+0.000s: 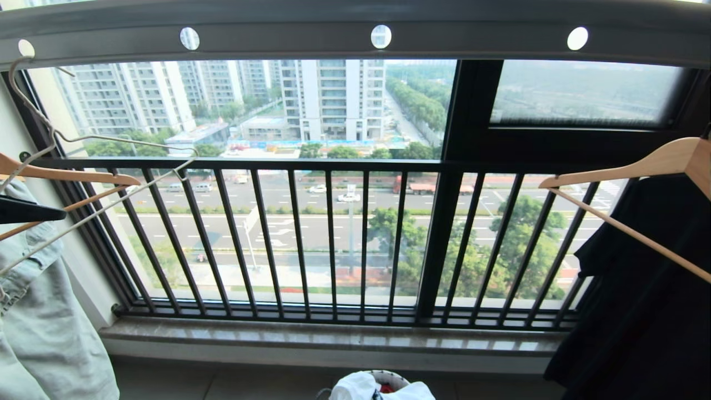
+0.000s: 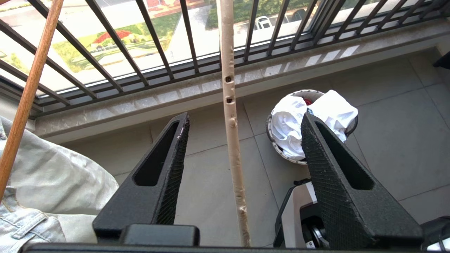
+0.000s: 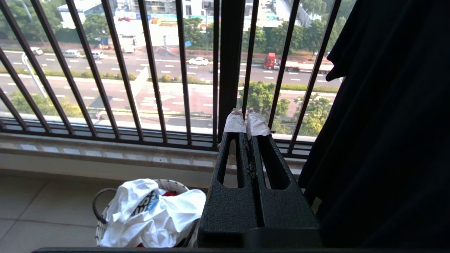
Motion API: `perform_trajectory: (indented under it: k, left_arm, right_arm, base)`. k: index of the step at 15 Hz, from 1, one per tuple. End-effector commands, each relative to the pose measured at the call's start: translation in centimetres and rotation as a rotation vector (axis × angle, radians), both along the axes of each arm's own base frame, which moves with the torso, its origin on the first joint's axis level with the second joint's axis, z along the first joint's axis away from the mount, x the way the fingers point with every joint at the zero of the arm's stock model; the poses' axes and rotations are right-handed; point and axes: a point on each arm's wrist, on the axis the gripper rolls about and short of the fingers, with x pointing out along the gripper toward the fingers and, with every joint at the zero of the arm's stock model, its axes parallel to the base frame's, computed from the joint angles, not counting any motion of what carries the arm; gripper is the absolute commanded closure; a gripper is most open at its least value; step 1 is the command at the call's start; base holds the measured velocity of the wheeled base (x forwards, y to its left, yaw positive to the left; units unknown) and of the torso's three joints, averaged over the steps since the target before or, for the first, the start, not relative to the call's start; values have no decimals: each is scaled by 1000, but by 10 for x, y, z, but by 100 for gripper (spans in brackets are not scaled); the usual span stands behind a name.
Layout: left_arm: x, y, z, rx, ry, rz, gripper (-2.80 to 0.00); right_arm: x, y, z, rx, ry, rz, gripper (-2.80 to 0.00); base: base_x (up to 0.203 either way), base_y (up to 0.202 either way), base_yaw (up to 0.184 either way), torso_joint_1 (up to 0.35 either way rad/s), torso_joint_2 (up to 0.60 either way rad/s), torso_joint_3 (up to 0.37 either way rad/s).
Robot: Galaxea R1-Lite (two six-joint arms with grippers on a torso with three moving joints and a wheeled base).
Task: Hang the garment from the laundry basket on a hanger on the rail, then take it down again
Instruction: Pick up the clothes rack on the clothesline
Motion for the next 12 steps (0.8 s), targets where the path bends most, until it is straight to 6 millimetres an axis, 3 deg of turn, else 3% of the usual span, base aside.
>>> perform_trajectory:
  k: [1, 12]
  left_arm:
    - [-1, -1, 1, -1, -2, -4, 0]
    - [-6, -4, 4, 5, -12, -2, 0]
  right_arm:
    - [0, 0, 0, 0, 0, 1, 0]
    - [0, 0, 0, 0, 0, 1, 0]
  base:
    - [0, 0, 0, 0, 0, 0]
    - [0, 0, 0, 0, 0, 0]
